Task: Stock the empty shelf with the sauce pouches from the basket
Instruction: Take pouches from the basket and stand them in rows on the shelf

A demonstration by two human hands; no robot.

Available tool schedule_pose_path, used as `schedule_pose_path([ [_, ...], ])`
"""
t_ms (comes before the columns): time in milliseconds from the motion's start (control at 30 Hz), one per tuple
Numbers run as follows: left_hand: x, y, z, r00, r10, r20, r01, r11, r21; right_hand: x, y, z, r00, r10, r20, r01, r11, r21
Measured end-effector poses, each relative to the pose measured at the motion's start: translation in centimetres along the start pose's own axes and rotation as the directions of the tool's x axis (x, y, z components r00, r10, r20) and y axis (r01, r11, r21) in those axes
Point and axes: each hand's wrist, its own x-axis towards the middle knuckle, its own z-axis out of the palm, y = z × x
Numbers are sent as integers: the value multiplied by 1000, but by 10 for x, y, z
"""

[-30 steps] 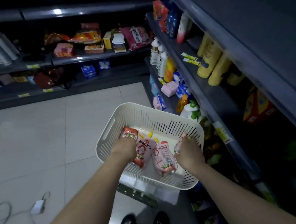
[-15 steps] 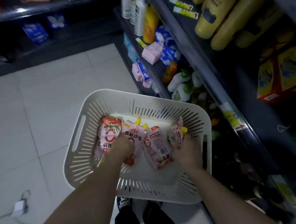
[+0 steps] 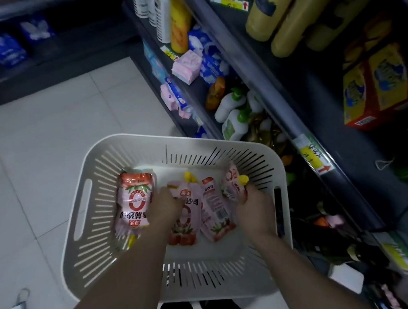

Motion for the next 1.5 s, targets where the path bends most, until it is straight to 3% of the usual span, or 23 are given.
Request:
schedule_pose_path([
  [67,-3,-1,2,999,11,49,-10,1000,-21,0,0,-1,1000,-21,20,22,999,-28],
  [233,-27,4,-10,997,74,32,-63,961,-271,-9,-7,-12,994,-86,-67,80,994,-78],
  [467,-80,13,-46,928,341,-149,-366,910,-195,-46,-17,-40,955,-197,-222,199,980,-13],
  [700,-134,21,-74,850,464,-247,-525,780,-340,-84,-14,-73,896,-218,-387,290,947,138],
  [933,-199,30,-86,817,478,-322,-576,647,-500,-130,-4,-136,817,-255,-517,429,867,252],
  [1100,-253,49,-88,799,482,-359,-596,554,-582,-157,-1,-178,753,-282,-594,491,842,223],
  [1367,-294,51,-98,803,420,-423,-593,498,-632,-172,-15,-179,831,-289,-475,463,833,303],
  [1500,-287,46,-99,831,354,-429,-556,551,-623,-167,-28,-158,897,-229,-377,385,824,415],
])
